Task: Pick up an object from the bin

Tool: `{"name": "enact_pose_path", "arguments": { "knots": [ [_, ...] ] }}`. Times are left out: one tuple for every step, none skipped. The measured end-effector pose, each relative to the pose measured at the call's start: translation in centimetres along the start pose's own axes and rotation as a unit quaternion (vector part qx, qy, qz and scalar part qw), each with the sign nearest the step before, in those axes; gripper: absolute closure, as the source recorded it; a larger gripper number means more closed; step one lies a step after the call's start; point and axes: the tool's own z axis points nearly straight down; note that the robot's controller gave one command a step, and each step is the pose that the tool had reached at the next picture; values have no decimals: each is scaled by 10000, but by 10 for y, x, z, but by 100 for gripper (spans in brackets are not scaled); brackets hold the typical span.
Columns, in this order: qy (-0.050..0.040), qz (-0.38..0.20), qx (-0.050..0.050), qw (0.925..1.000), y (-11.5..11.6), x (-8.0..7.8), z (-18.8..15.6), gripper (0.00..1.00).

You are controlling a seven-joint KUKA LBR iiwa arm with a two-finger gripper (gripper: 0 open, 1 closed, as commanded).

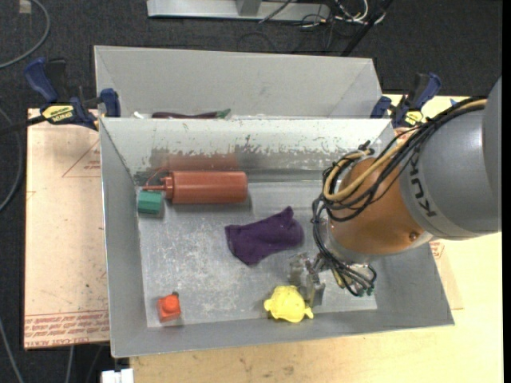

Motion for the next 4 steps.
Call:
{"name": "enact_pose_path", "arguments": {
  "knots": [
    [1,0,0,10000,0,0,0,100],
    [78,28,-22,10000,17,1,-41,100],
    [50,638,-17,9980,32,-13,-101,100],
    [63,183,-29,9998,72,-77,-101,0]
  ]
}}
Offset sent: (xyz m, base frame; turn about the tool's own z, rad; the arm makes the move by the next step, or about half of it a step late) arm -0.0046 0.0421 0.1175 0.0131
